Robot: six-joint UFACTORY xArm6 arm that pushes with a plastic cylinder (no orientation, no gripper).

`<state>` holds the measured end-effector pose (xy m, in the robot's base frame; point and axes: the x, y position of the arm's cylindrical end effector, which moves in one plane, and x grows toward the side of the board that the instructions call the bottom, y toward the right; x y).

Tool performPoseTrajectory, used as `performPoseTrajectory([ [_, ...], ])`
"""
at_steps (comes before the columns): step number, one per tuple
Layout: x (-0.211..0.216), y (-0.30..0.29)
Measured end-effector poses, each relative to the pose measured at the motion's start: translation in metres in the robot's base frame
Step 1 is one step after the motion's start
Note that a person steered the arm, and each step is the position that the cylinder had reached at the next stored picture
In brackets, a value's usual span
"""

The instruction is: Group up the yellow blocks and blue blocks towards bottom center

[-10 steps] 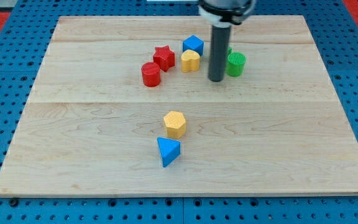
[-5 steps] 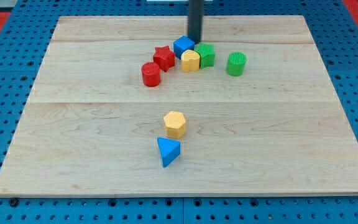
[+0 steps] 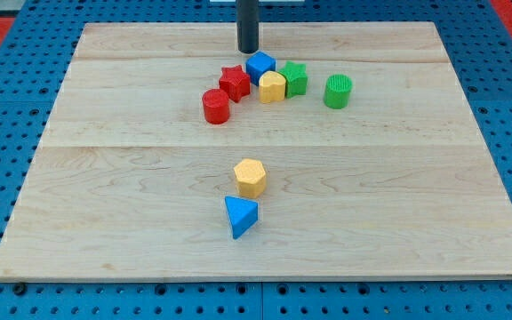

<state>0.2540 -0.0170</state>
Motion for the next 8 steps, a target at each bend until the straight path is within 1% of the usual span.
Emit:
performPoseTrajectory([
  [1,0.016,0.001],
  [4,0.030,0.027],
  [6,0.060,0.041],
  [8,0.078,0.066],
])
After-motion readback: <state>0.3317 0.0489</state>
